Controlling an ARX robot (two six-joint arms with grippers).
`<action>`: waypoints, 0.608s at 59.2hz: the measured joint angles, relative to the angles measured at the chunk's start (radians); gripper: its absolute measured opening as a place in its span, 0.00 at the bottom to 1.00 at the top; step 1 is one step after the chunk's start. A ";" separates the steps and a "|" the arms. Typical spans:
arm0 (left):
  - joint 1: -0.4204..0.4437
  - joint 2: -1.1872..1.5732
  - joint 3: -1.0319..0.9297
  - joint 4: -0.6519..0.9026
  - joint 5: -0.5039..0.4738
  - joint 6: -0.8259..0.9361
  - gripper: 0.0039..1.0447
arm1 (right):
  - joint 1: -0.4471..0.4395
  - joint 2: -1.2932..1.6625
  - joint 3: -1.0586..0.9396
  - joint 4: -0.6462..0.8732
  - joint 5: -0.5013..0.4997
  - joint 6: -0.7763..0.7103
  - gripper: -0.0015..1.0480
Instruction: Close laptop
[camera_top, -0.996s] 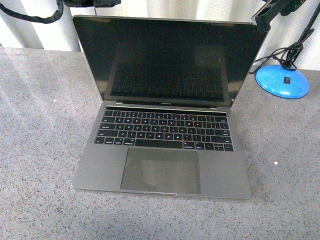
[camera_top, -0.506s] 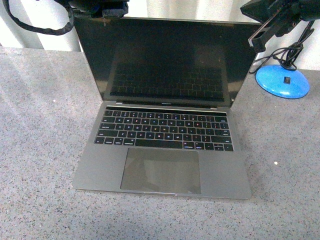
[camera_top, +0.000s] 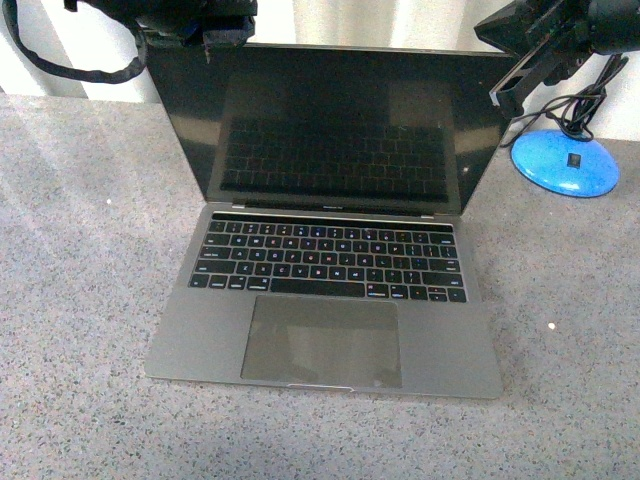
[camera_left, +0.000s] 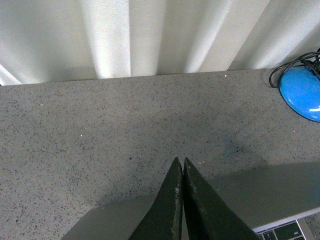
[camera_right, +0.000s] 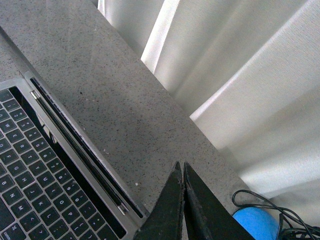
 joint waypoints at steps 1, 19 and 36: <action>0.000 0.000 0.000 0.001 0.000 0.000 0.03 | 0.001 0.000 0.000 0.000 0.000 0.000 0.01; 0.000 -0.012 -0.022 0.008 -0.002 -0.003 0.03 | 0.016 -0.010 -0.033 0.009 0.001 0.005 0.01; -0.004 -0.045 -0.087 0.027 -0.013 -0.014 0.03 | 0.029 -0.041 -0.096 0.026 0.004 0.011 0.01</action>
